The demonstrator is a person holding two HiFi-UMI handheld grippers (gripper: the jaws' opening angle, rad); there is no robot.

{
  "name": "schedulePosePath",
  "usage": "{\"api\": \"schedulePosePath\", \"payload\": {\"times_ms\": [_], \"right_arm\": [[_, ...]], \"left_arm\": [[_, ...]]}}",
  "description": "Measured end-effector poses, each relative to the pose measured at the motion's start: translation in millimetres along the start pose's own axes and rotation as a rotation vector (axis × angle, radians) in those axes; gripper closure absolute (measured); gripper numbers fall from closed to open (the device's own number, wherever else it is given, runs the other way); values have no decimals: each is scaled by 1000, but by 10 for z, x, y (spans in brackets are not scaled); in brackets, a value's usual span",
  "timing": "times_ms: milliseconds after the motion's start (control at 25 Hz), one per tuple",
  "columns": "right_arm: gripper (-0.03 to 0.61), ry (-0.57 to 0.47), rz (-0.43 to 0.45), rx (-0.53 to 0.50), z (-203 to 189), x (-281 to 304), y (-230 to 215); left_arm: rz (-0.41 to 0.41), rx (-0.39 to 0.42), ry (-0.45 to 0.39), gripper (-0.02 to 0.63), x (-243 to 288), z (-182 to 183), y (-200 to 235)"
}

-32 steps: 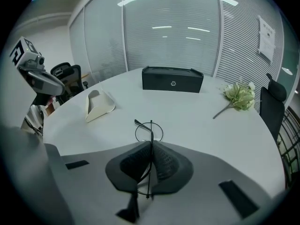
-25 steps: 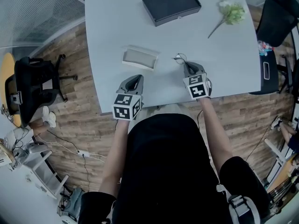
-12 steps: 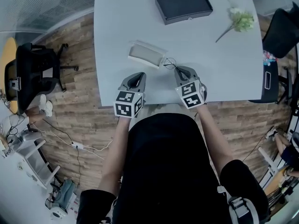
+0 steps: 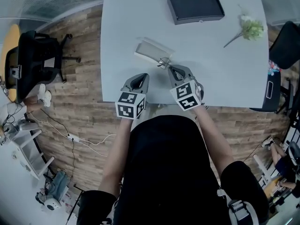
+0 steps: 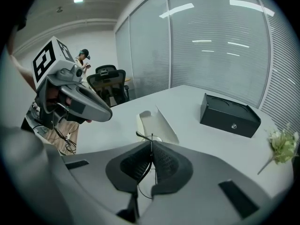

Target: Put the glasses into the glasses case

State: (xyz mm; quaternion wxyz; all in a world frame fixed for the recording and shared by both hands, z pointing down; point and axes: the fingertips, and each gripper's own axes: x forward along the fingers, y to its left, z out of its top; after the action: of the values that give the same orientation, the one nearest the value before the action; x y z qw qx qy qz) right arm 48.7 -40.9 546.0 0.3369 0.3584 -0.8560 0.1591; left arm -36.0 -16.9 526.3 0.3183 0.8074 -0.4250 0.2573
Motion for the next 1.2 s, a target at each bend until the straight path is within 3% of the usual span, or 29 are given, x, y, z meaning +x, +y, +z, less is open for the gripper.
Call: {"api": "schedulePosePath", "payload": {"times_ms": [680, 1200], "right_arm": [[560, -3, 21, -81, 307, 264, 89], [560, -42, -10, -127, 755, 608, 219]], "left_arm": [[21, -71, -22, 589, -97, -47, 273], [-13, -49, -2, 589, -156, -16, 514]]}}
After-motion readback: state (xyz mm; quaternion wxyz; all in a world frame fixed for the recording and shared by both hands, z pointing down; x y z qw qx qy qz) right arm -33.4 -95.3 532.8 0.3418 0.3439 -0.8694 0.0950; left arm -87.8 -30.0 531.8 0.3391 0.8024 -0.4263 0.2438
